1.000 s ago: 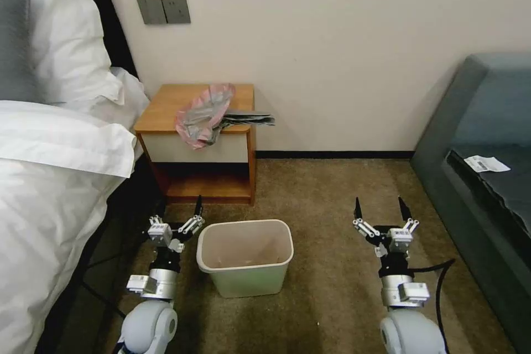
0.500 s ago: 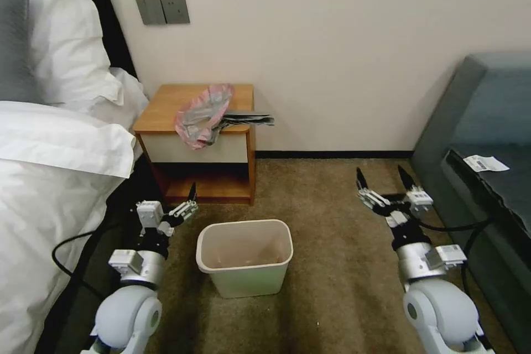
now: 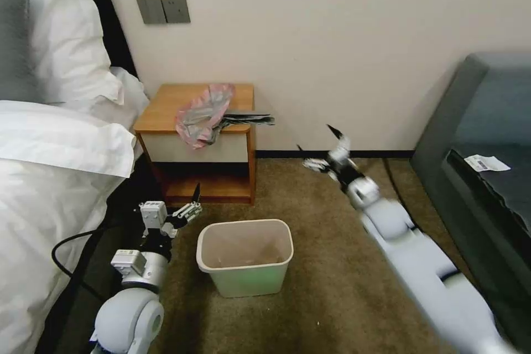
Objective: Pick up the garbage bag from the table and place it over the trash can.
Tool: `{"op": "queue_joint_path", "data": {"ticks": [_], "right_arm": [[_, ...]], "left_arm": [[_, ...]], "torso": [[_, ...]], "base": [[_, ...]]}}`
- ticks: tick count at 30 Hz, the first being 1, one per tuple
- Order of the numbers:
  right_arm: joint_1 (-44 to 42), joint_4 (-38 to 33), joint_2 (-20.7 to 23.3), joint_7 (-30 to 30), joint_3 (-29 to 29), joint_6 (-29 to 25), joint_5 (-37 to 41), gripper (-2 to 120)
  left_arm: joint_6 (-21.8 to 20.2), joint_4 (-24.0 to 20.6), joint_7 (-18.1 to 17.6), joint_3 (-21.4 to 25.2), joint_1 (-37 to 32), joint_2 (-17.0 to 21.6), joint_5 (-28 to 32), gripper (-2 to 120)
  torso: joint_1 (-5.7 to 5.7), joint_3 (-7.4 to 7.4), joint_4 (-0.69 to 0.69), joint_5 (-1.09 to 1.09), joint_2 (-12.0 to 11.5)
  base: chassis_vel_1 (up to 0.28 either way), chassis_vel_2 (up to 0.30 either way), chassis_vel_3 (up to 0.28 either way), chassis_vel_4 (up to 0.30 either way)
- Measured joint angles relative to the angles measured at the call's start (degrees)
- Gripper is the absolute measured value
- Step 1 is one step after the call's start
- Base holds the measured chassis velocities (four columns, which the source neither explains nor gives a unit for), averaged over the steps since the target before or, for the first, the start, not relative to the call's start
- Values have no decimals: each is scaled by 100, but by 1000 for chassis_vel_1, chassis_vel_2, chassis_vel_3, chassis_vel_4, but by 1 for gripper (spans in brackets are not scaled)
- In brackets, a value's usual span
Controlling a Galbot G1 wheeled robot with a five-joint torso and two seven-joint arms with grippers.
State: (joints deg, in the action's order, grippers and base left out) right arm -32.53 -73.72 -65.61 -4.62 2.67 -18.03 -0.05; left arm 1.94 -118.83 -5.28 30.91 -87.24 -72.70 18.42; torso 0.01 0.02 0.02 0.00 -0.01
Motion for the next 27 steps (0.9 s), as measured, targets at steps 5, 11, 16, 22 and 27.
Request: {"op": "queue_joint_path", "data": {"ticks": [5, 11, 16, 22, 27], "right_arm": [[1001, 992, -246, -176, 508, -155, -663, 100], [1624, 1588, -372, -493, 1063, -30, -909, 100], [2006, 1956, -547, -601, 1437, 26, -1177, 100], [2319, 2592, -944, -668, 1570, -130, -1652, 100], [2482, 2898, -1134, -666, 1631, -206, -1874, 100]], "left_arm": [[123, 135, 19, -17, 0, -60, -129, 100], [206, 251, 35, -88, 21, -135, -255, 100], [221, 306, 38, -115, 50, -171, -318, 100], [251, 324, 38, -124, 30, -261, -422, 100], [318, 371, 29, -122, 2, -304, -491, 100]], "torso": [[0, -1, -2, -1, 1], [1, -1, -3, 0, 0], [0, -2, -4, 0, 0], [0, -2, -3, 0, 0], [-1, -2, -1, 0, 0]], "base": [[0, 0, 0, 0], [0, 0, 0, 0], [0, 0, 0, 0], [0, 0, 0, 0], [0, 0, 0, 0]]}}
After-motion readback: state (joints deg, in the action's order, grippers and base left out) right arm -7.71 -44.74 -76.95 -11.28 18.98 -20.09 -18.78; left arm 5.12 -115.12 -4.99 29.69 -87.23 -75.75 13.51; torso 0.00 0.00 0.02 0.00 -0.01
